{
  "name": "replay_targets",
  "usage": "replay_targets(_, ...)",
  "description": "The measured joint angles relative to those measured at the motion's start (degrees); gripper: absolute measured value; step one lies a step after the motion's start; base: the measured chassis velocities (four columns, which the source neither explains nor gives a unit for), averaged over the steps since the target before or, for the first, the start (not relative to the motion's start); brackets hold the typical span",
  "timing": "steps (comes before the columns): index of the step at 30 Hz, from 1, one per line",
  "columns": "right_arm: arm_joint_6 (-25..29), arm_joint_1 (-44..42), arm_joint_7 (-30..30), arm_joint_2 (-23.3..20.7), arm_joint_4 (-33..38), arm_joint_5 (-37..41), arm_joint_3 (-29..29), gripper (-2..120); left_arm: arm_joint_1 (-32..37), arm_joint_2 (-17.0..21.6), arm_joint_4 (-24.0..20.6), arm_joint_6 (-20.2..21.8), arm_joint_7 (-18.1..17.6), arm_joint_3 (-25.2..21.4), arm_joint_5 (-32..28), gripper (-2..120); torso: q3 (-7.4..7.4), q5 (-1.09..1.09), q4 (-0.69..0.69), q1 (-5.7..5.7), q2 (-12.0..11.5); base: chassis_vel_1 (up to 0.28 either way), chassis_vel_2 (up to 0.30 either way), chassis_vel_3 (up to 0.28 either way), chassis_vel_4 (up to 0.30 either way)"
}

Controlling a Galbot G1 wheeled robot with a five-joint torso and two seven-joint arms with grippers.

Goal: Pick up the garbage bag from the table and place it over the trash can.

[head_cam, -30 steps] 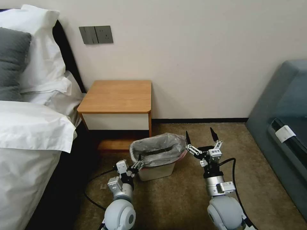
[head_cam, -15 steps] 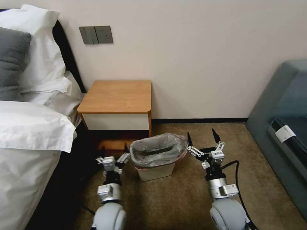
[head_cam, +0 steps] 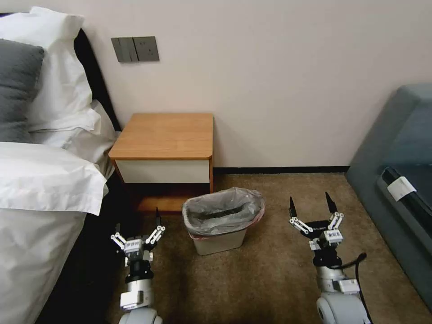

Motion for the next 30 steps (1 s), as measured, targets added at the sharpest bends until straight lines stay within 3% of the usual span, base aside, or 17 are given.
replay_targets(30,-0.4,0.0,0.1,-0.1,0.3,-0.2,-0.1,100,-0.1,0.1,0.0,0.4,-0.3,0.2,-0.2,100,0.0,-0.01,0.01,0.0,0.0,0.0,0.0,0.0,0.0)
